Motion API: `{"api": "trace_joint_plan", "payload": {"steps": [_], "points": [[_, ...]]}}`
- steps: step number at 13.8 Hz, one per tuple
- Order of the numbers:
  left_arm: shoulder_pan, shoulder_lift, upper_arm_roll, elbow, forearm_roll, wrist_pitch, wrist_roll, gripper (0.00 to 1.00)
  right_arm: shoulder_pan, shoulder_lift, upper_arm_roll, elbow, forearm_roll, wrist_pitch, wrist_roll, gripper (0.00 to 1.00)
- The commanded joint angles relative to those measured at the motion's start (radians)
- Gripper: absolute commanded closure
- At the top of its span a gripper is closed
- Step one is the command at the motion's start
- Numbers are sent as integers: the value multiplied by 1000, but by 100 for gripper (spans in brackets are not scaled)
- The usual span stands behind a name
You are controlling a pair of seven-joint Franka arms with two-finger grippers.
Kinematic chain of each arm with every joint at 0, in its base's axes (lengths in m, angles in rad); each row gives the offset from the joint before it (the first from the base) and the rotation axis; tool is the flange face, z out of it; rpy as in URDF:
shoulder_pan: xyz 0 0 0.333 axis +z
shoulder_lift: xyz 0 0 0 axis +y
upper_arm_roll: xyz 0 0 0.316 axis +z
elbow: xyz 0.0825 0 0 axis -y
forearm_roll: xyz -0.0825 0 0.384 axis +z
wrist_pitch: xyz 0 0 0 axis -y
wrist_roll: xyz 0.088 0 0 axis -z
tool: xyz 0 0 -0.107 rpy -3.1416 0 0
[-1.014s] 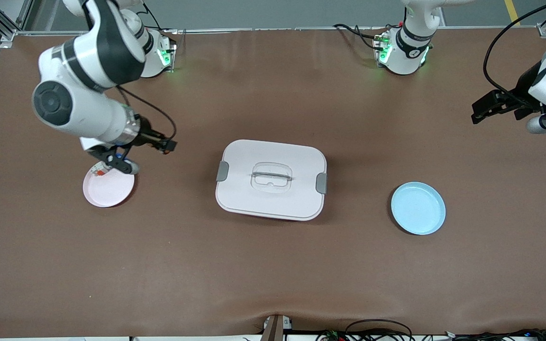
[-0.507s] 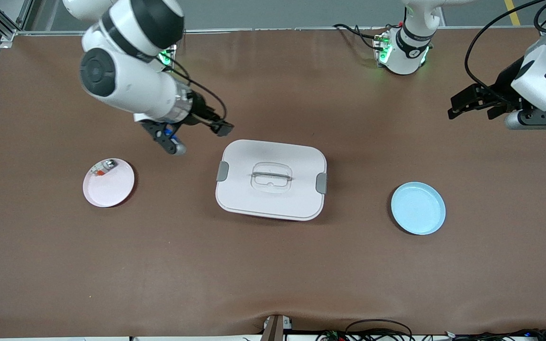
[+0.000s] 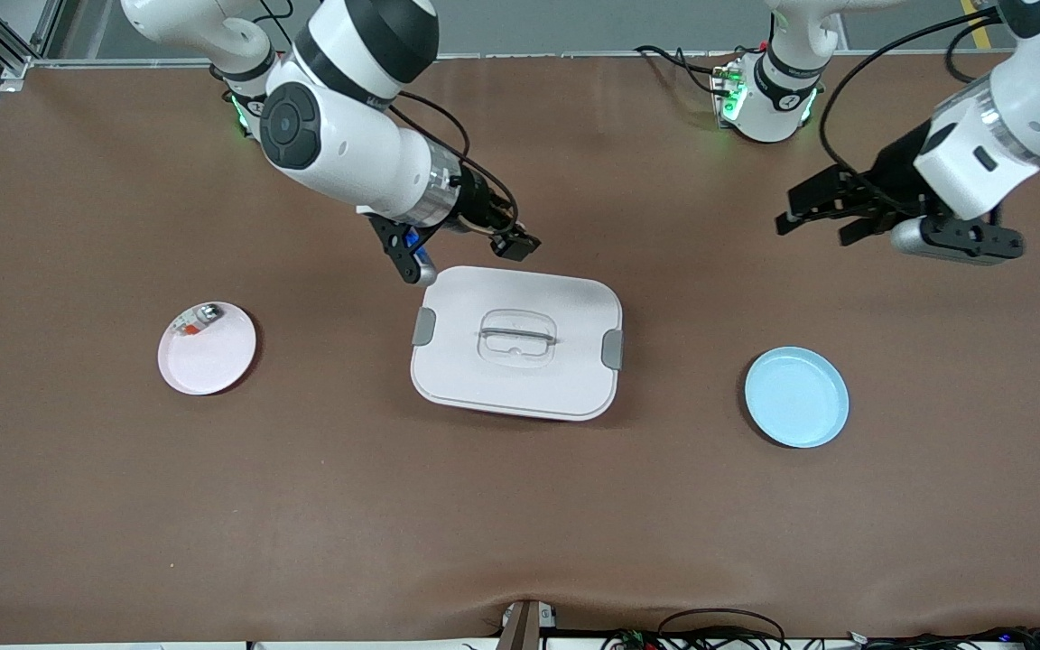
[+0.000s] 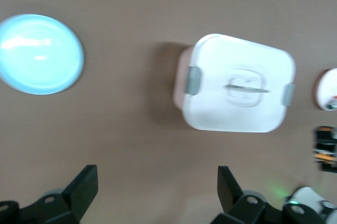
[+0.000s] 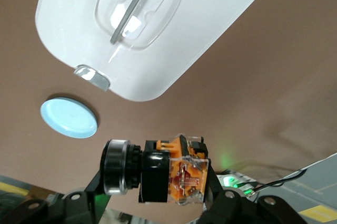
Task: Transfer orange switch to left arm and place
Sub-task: 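Carry the switch above the box toward the left gripper, which grasps it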
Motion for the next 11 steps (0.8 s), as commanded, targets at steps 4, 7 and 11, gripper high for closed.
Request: {"api": "trace_joint_plan", "payload": {"steps": [4, 7, 11], "points": [[7, -86, -54, -183, -235, 172, 18, 0, 73, 85, -10, 106, 100, 165, 180, 84], [5, -94, -76, -220, -287, 177, 45, 0, 100, 96, -10, 106, 187, 276, 221, 84], [10, -144, -76, -322, -400, 177, 206, 0, 110, 97, -10, 106, 199, 308, 235, 84]]}}
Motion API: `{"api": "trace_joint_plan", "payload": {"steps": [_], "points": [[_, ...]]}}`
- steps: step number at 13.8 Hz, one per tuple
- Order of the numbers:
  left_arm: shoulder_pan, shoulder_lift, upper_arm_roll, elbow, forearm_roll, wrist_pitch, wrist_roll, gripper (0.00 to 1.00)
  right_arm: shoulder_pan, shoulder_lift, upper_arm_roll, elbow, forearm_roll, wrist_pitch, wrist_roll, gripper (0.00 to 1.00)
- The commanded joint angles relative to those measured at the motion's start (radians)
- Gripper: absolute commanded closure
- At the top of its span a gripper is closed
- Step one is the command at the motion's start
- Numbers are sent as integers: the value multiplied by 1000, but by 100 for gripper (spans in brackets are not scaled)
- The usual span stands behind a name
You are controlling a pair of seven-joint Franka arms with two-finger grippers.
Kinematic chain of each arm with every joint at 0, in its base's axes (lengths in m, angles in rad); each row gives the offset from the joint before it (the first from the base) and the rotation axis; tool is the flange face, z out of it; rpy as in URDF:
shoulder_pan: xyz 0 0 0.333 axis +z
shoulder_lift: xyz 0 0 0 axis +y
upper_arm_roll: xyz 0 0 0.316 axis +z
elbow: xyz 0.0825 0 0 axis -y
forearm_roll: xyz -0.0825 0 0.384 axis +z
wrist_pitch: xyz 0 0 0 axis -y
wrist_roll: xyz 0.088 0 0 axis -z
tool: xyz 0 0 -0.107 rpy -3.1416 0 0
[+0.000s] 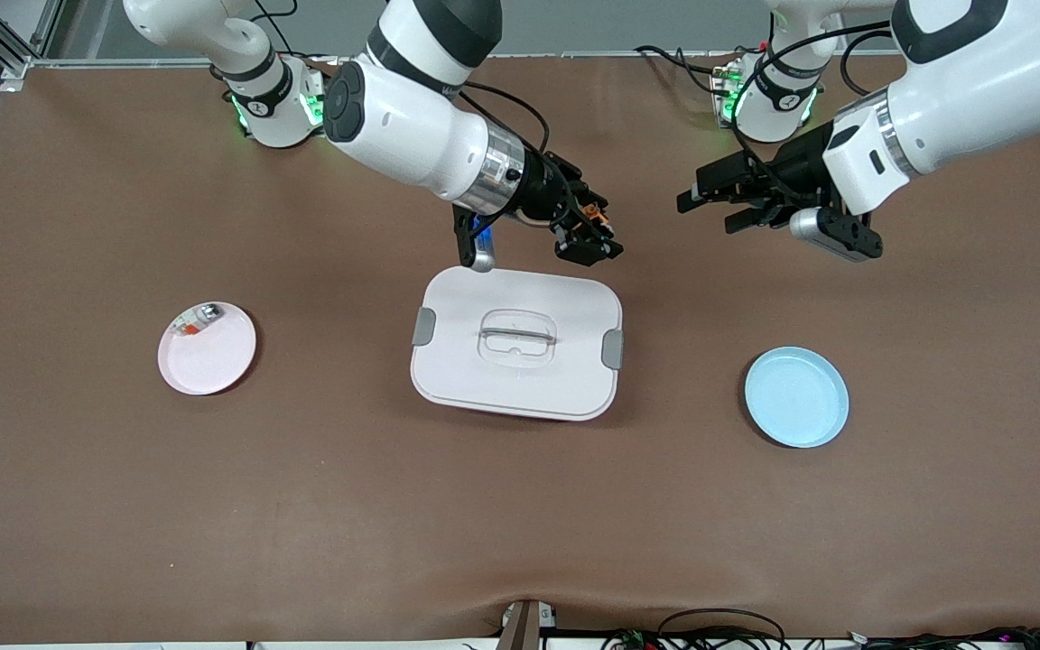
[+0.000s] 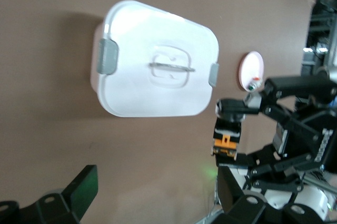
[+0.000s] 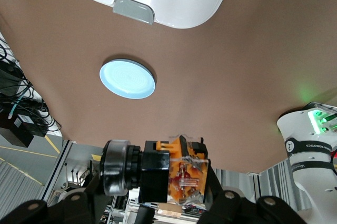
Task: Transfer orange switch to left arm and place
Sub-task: 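Carry the switch above the box toward the left gripper, which grasps it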
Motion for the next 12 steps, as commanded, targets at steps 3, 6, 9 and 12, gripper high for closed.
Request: {"api": "trace_joint_plan", "payload": {"steps": [3, 6, 9, 12], "points": [[3, -74, -5, -106, -131, 60, 115, 9, 11, 17, -11, 35, 44, 9, 20, 84], [3, -71, -40, -129, -210, 136, 185, 15, 11, 17, -11, 35, 44, 9, 20, 84], [3, -59, -91, -136, -251, 218, 185, 18, 11, 17, -11, 35, 44, 9, 20, 84], [1, -50, -115, -136, -256, 252, 185, 21, 11, 17, -12, 35, 44, 9, 20, 84]]}}
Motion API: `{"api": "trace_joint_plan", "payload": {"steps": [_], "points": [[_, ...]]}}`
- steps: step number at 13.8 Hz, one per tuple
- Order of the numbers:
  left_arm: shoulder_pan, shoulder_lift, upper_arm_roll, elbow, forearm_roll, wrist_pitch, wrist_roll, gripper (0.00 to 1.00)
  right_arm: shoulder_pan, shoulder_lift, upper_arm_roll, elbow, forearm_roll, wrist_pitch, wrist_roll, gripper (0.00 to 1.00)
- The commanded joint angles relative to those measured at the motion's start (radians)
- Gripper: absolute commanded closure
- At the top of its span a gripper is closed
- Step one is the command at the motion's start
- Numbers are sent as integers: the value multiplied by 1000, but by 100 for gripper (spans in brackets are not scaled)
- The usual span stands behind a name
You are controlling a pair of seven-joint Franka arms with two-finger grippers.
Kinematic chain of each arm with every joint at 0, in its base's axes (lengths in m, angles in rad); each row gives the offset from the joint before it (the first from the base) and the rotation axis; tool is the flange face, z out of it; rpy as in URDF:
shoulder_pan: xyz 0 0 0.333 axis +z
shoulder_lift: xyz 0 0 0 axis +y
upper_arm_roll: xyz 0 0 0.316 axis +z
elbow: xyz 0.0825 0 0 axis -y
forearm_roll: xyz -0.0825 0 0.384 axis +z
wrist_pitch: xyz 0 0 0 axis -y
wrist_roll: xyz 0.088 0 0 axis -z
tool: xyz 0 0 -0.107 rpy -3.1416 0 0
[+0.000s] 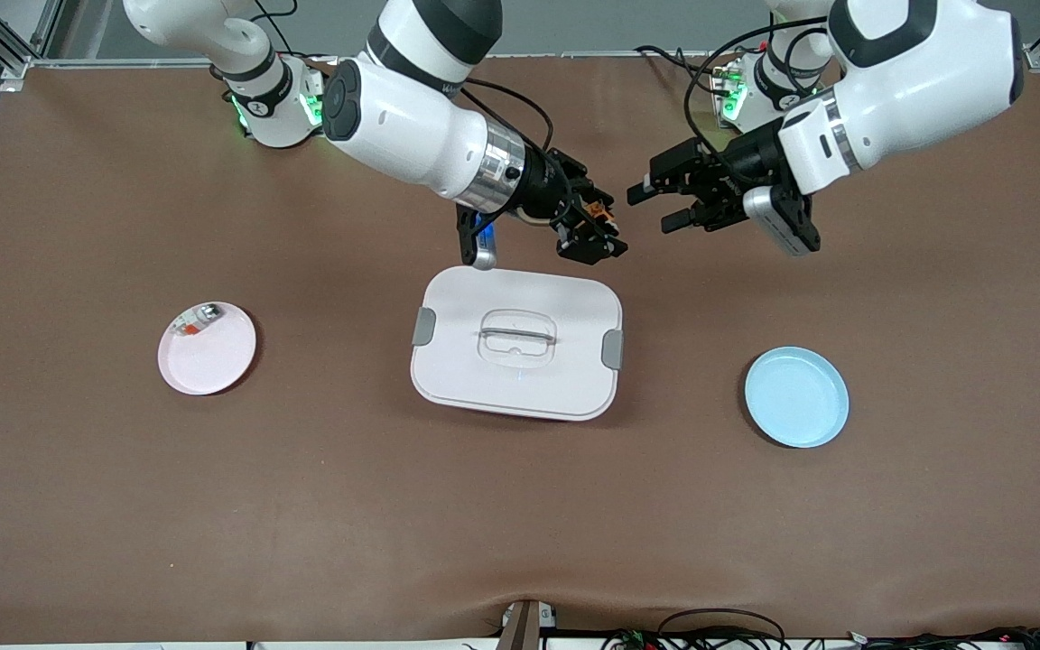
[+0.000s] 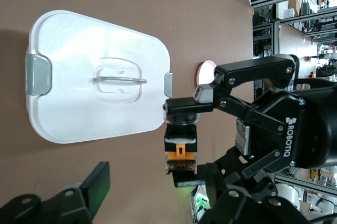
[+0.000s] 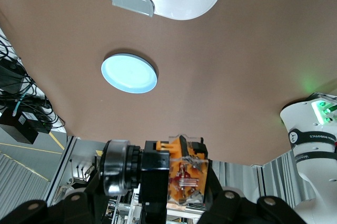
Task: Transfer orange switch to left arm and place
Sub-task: 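Carry the switch above the box toward the left gripper, which grasps it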
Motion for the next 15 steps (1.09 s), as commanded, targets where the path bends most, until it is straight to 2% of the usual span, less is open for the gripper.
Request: {"api": "trace_joint_plan", "payload": {"steps": [1, 8, 15], "points": [[2, -4, -15, -12, -32, 32, 20, 21, 10, 18, -11, 30, 19, 3, 14, 84], [1, 54, -101, -12, -98, 200, 20, 26, 10, 19, -11, 30, 19, 3, 14, 84], [-2, 90, -136, -11, -108, 276, 20, 39, 10, 19, -11, 30, 19, 3, 14, 84]]}}
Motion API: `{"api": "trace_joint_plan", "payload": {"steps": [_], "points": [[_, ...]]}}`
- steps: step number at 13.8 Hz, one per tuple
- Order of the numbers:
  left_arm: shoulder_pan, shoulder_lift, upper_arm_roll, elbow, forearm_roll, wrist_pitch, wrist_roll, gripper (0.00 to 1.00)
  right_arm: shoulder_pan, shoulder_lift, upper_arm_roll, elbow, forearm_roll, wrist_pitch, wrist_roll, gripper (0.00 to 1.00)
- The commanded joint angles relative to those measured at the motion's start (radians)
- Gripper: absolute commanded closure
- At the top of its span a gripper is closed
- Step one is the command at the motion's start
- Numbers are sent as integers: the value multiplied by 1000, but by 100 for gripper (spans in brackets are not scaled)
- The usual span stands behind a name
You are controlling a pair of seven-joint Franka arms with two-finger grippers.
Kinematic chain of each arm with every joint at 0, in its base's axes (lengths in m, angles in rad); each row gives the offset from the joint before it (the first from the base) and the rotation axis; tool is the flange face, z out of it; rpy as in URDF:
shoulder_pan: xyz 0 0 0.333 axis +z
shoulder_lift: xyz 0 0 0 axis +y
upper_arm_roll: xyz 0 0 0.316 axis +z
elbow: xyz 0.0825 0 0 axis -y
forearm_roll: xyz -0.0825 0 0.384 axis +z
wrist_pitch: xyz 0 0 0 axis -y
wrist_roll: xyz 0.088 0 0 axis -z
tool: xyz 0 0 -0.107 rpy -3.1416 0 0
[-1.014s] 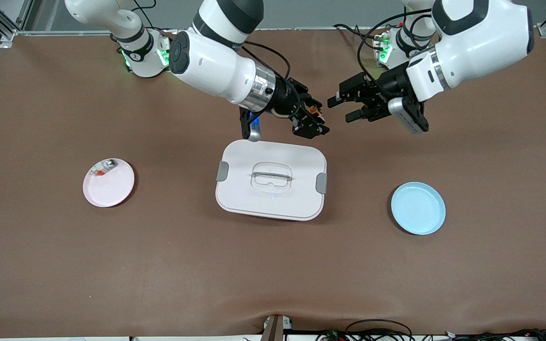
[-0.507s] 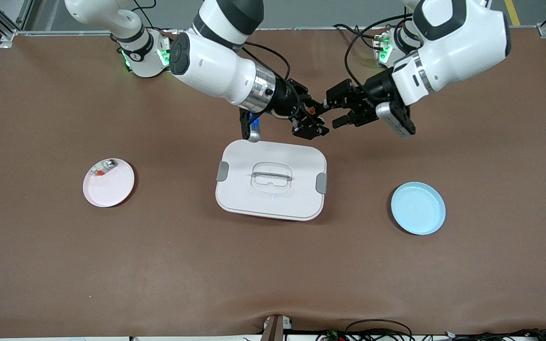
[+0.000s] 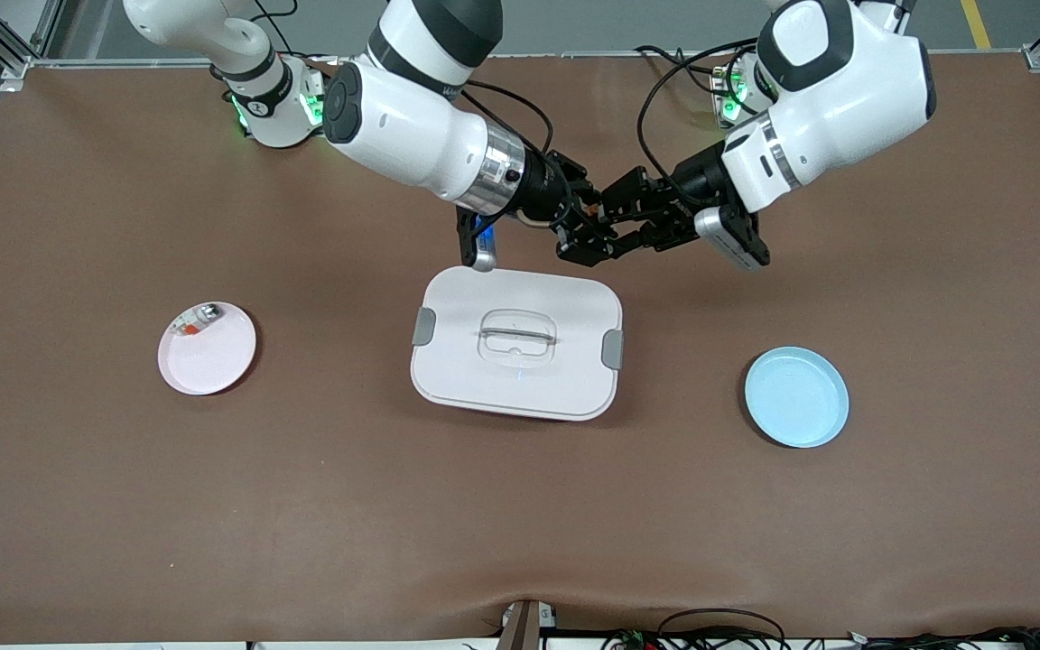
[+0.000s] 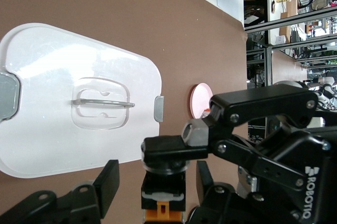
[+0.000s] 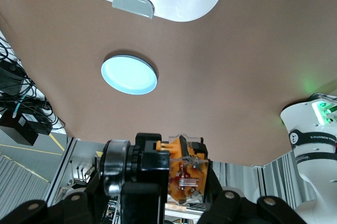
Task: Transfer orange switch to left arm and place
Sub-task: 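Carry the switch above the box toward the left gripper, which grasps it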
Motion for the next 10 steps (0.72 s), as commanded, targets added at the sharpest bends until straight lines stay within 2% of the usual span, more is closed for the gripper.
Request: {"api": "trace_joint_plan", "payload": {"steps": [1, 2, 4, 6, 9, 10], "points": [[-2, 11, -13, 0, -29, 28, 19, 43, 9, 16, -10, 30, 19, 2, 13, 84], [0, 10, -23, 0, -29, 28, 19, 53, 10, 16, -10, 30, 19, 2, 13, 84], [1, 10, -23, -2, -29, 28, 9, 82, 10, 16, -10, 30, 19, 2, 13, 84], [1, 11, -24, 0, -28, 28, 7, 100, 9, 16, -10, 30, 19, 2, 13, 84], [4, 10, -23, 3, -21, 26, 15, 100, 9, 16, -10, 30, 19, 2, 13, 84], [6, 10, -23, 3, -14, 26, 15, 100, 9, 16, -10, 30, 19, 2, 13, 75]]}}
